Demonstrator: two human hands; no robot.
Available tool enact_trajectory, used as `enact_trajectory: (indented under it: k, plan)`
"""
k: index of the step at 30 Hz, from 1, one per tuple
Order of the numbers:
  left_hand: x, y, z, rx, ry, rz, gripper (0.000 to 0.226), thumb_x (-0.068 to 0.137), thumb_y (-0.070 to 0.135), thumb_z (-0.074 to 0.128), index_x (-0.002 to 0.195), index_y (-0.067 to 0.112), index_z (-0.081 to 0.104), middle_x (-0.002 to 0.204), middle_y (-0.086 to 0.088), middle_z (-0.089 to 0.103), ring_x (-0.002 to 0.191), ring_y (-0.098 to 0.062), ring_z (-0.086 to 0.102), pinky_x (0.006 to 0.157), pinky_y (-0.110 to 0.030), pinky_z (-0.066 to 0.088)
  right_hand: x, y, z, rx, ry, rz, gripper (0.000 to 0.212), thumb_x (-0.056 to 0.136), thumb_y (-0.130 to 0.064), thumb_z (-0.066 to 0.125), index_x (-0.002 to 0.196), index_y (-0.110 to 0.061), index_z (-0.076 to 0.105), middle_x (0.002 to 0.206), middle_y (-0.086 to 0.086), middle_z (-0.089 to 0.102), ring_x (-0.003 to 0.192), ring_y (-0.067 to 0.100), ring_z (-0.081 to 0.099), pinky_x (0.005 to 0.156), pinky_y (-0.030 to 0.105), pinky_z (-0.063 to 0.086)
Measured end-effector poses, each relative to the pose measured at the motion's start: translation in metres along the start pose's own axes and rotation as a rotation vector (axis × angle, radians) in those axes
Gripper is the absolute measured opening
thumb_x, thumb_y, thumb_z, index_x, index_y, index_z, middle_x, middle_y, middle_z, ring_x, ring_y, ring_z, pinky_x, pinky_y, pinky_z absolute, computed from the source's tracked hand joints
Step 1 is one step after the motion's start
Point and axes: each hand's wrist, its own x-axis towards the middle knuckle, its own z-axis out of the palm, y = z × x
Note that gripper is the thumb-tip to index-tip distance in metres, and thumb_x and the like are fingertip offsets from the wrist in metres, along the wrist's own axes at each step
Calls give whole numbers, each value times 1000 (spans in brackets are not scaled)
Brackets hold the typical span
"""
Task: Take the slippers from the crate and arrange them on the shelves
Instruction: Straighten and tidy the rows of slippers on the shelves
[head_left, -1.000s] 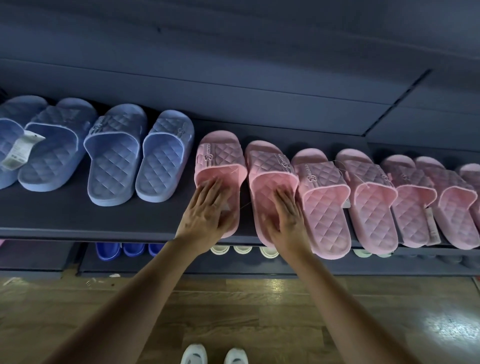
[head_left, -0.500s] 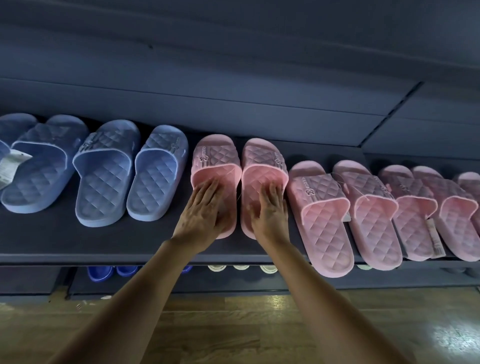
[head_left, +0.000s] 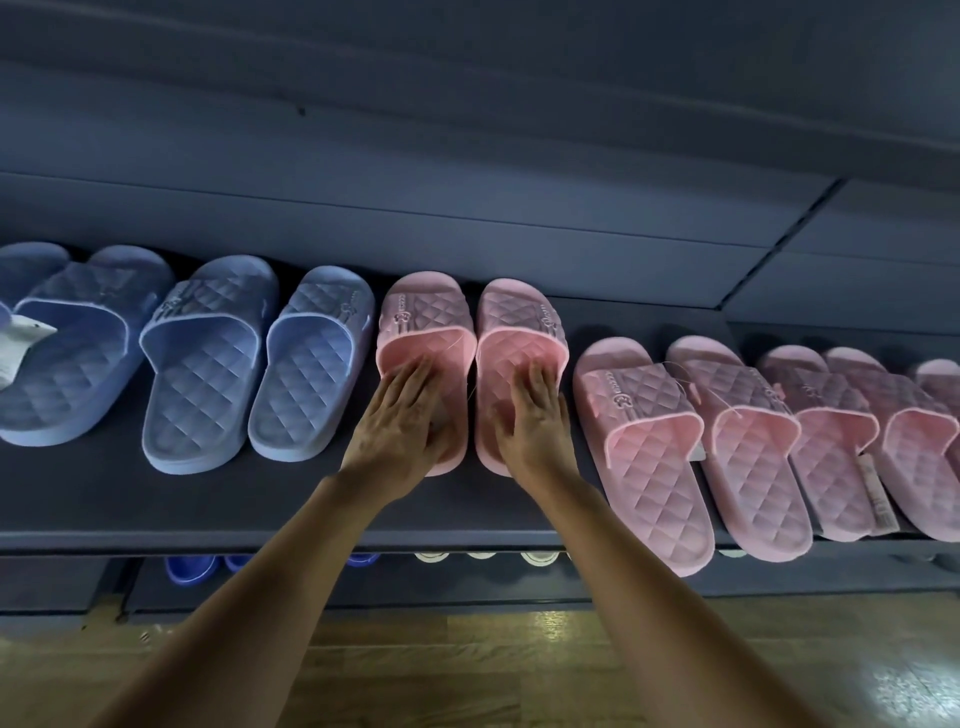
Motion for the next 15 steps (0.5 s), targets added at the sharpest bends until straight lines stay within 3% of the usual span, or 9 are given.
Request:
enact_trajectory:
  k: [1,3,5,9,12,15]
  plan:
    - [0,2,-3,-5,-10,-21,60,85,31,40,133,-4,45,139,-20,45,131,-33,41,112,-40,18,0,0,0,-21,-15,-3,58,100,-23,34,149,-8,7,157,11,-3,145,24,-8,117,34,-2]
    - [4,3,-8,-68,4,-55,61,91,28,47,143,3,28,152,-12,26,142,-24,20,112,-25,2,0,-1,-5,-94,-53,-13,60,99,-19,35,149,-9,5,157,11,-5,144,26,-8,118,39,3]
    - [7,2,-17,-136,-93,-74,64,93,24,51,146,8,21,156,-5,16,144,-18,10,111,-19,-1,-4,-3,-15,-181,-67,-37,60,98,-20,37,149,-9,8,157,12,-2,145,28,-1,116,39,8]
    - [5,9,-40,-191,-98,-97,53,90,25,57,137,7,41,150,-9,32,138,-24,29,110,-31,21,-27,-2,-33,-210,35,-147,56,95,-25,46,144,-8,28,153,12,22,141,28,21,114,41,13]
    - [-4,20,-46,-206,-54,-71,47,88,20,60,132,7,48,143,-11,42,132,-30,39,106,-35,30,-48,9,-36,-104,116,-162,55,87,-18,60,137,-5,42,142,18,42,131,36,40,107,48,30]
    - [-9,40,-52,-250,-61,-45,50,89,20,57,136,8,44,144,-12,41,133,-29,37,108,-37,29,-70,20,-48,-71,146,-116,51,88,-20,56,135,-7,44,136,15,49,123,33,49,98,45,41]
